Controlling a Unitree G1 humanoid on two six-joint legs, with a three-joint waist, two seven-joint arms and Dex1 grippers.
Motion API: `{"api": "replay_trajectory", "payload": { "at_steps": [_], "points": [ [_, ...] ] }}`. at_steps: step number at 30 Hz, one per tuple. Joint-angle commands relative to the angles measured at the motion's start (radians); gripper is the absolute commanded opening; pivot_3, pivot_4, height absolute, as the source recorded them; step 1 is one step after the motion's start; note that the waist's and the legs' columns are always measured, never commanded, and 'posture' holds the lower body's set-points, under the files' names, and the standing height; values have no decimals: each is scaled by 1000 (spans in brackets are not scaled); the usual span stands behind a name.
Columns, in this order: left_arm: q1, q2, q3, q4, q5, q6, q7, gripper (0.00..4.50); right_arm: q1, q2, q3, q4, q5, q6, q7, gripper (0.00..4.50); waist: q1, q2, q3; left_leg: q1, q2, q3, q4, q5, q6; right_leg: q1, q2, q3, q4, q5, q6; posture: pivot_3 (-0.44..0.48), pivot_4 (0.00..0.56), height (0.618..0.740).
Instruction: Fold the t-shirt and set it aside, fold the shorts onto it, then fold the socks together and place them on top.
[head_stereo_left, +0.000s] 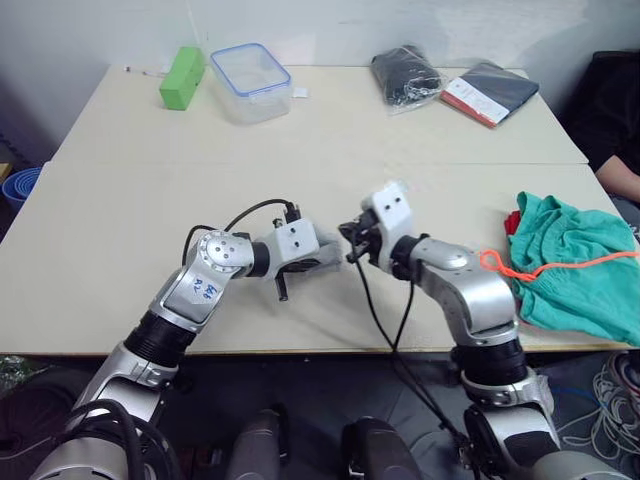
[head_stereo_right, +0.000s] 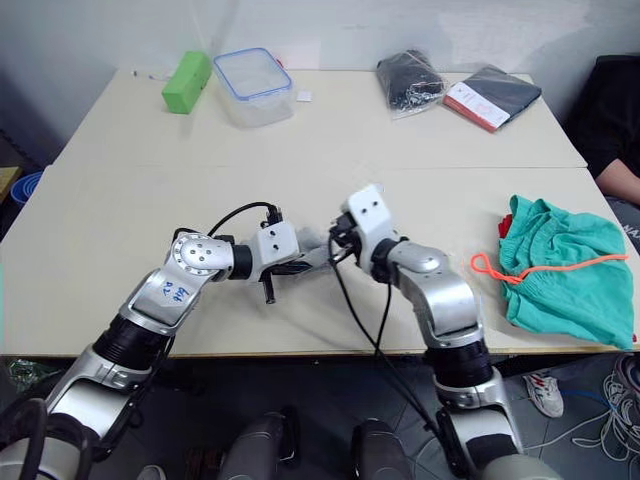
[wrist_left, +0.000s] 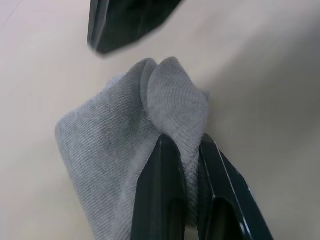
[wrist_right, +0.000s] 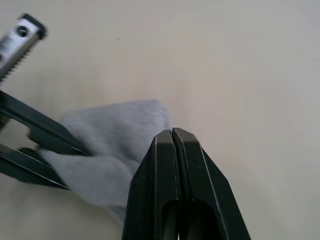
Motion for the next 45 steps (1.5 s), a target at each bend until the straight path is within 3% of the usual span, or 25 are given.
{"api": "replay_trajectory", "payload": {
  "at_steps": [1,7,11,14,19,22,27,35,43,45],
  "points": [
    [13,4,6,10,13,5,-16,9,-3,12,45,48,-14,-51,-10,0,0,0,0,0,0,0,0,0,0,0,0,0,0,0,0,0,150,740],
    [21,0,87,-12,-55,93,-20,9,46,-48,133,111,-69,-111,8,0,-3,0,0,1,0,0,0,0,0,0,0,0,0,0,0,0,150,740],
    [7,16,245,-49,-258,331,-93,1148,53,-62,152,135,-80,-143,14,0,-10,0,0,1,1,0,0,0,-1,0,1,0,1,0,0,0,150,740],
    [-16,69,305,-4,-326,404,-143,2055,53,-60,152,141,-82,-154,15,0,-12,0,0,1,1,0,0,1,-1,0,1,0,2,0,0,0,150,740],
    [-200,95,368,298,-399,532,-210,3627,49,-56,150,146,-88,-168,18,0,-1,-1,0,1,0,-1,1,1,-1,1,1,-1,1,0,0,0,150,740],
    [-333,56,352,539,-359,503,-197,4487,56,-60,156,129,-93,-185,26,0,0,-1,-1,1,0,-1,1,1,0,1,0,-1,2,0,0,0,150,740],
    [-443,-17,285,753,-286,397,-235,4487,67,-75,158,107,-105,-195,24,0,-3,-2,-1,0,-1,-1,1,1,0,0,0,-1,2,0,0,0,150,740],
    [-367,-47,167,667,-146,119,-232,4487,83,-83,149,81,-102,-179,18,0,-2,-2,-1,0,0,1,1,2,-2,-2,0,0,2,0,0,0,150,740],
    [-405,-58,339,688,-246,134,-198,4487,82,-81,151,83,-103,-175,14,0,-2,-2,-1,-1,0,0,2,2,-1,-2,0,0,2,0,0,0,150,740],
    [-406,-51,366,672,-275,163,-230,4083,82,-81,153,85,-104,-176,15,0,-2,-2,-1,-1,0,0,2,2,-1,-2,0,-1,2,0,0,0,150,740]
  ]
}}
